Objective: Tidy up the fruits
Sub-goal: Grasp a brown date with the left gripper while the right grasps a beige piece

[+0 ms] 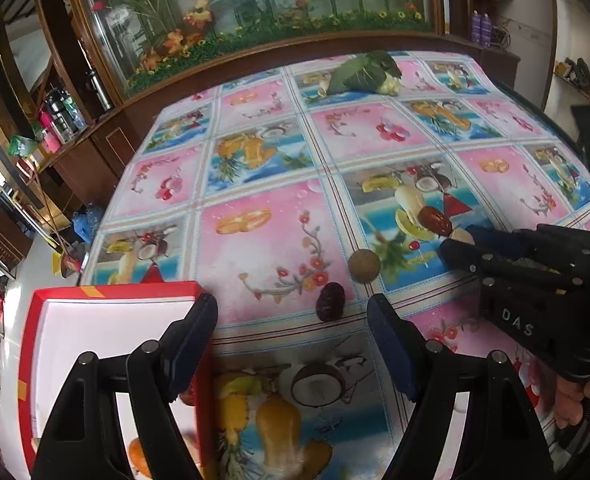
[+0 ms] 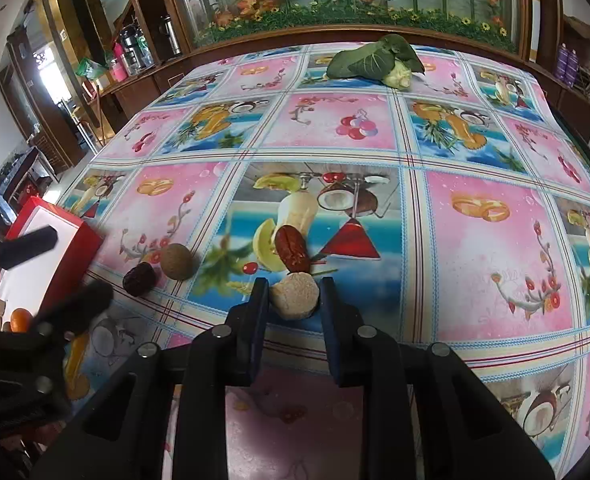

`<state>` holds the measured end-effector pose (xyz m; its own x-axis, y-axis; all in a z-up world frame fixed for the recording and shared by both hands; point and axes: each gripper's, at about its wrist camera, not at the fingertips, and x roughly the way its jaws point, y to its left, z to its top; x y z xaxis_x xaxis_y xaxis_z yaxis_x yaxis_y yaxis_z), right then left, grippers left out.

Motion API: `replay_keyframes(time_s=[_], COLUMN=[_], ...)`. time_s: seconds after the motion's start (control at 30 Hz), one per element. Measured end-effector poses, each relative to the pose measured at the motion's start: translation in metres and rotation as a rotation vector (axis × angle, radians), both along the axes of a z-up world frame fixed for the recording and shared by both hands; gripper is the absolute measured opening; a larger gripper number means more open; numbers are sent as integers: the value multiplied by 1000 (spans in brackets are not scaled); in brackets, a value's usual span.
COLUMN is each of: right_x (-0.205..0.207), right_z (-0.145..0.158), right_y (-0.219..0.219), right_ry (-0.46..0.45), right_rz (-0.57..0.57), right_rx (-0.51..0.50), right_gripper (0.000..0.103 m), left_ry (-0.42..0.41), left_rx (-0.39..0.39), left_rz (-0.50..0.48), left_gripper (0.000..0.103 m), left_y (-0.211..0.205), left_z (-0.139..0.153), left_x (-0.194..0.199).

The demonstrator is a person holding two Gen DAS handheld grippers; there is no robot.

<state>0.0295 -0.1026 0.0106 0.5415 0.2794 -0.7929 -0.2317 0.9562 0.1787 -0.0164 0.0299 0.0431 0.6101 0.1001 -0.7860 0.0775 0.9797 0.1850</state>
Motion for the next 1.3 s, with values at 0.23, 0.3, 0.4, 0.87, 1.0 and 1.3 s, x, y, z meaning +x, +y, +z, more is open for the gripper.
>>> replay_keyframes(time_s=[0.23, 0.3, 0.4, 0.87, 1.0, 1.3], right_x=[0, -1, -1, -4, -8, -9], right_z=[0, 0, 0, 8, 18, 21], right_y=[-3, -2, -3, -9, -11, -14], right_ry=[10, 10, 9, -42, -111, -171], right_rz=[-7, -8, -10, -41, -49, -71], right_rx=[13, 13, 15, 12, 24, 24], right_gripper=[28, 28, 28, 28, 28, 28], left_ry=[70, 86, 88, 50, -14, -105], left_rx=[-57, -80, -117, -140, -111, -104], left_rz=[26, 35, 30, 22, 42, 66], left_gripper=[67, 57, 50, 18, 18, 18], left_y=[5, 7, 8, -2, 0, 8], left_z=[-24, -28, -28, -19, -2, 27], left_x=[16, 18, 21, 11, -2, -30])
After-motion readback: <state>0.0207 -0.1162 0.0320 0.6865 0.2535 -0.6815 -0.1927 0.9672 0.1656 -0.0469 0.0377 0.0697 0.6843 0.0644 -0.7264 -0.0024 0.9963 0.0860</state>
